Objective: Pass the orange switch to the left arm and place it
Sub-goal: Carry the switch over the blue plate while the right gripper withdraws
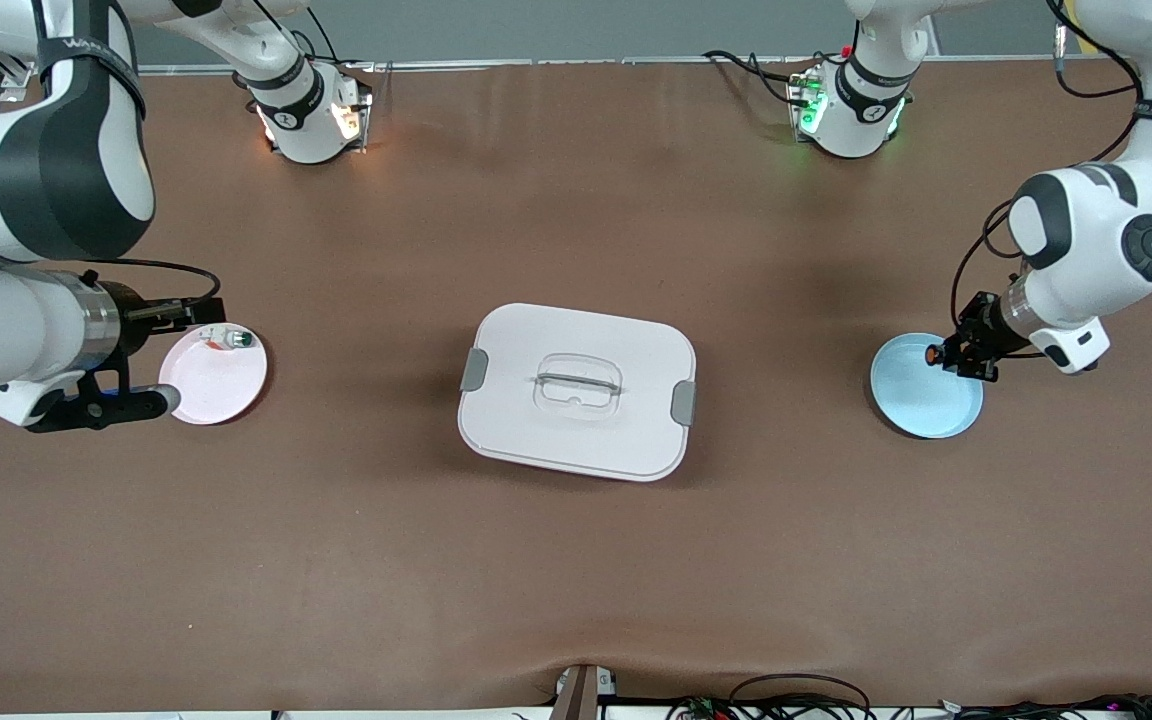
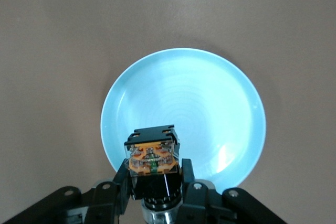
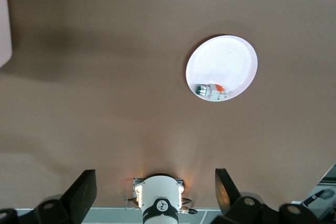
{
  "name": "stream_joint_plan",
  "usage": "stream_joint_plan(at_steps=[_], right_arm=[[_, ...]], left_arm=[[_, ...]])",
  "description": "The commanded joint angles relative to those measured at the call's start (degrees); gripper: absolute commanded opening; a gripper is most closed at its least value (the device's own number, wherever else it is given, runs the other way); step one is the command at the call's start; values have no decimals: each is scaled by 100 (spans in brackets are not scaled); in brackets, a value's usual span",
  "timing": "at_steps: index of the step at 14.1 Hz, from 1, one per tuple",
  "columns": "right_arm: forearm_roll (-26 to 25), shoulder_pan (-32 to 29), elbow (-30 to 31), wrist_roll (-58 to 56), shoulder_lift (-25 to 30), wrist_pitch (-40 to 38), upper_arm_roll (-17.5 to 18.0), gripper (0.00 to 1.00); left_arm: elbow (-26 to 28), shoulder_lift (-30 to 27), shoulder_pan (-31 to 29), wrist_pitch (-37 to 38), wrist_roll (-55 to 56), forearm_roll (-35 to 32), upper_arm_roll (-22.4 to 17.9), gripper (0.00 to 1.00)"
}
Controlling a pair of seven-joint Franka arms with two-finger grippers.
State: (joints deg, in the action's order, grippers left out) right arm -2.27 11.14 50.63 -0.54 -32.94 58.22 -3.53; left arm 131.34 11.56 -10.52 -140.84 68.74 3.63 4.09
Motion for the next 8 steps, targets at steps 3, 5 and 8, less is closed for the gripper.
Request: stream_joint_plan(at_steps=[3,5,8], right_arm=[[-107,-182,78,-69,95,-22,107,100],[260,-296,113,0,112,101,89,100],[447,-560,271,19,261,285,89,100]], left_arm=[[-398,627,6,-75,113,-240,48,0],[-443,750,15,-84,218,-344,48,0],[-478,935,15,-92,726,-1116,56,0]])
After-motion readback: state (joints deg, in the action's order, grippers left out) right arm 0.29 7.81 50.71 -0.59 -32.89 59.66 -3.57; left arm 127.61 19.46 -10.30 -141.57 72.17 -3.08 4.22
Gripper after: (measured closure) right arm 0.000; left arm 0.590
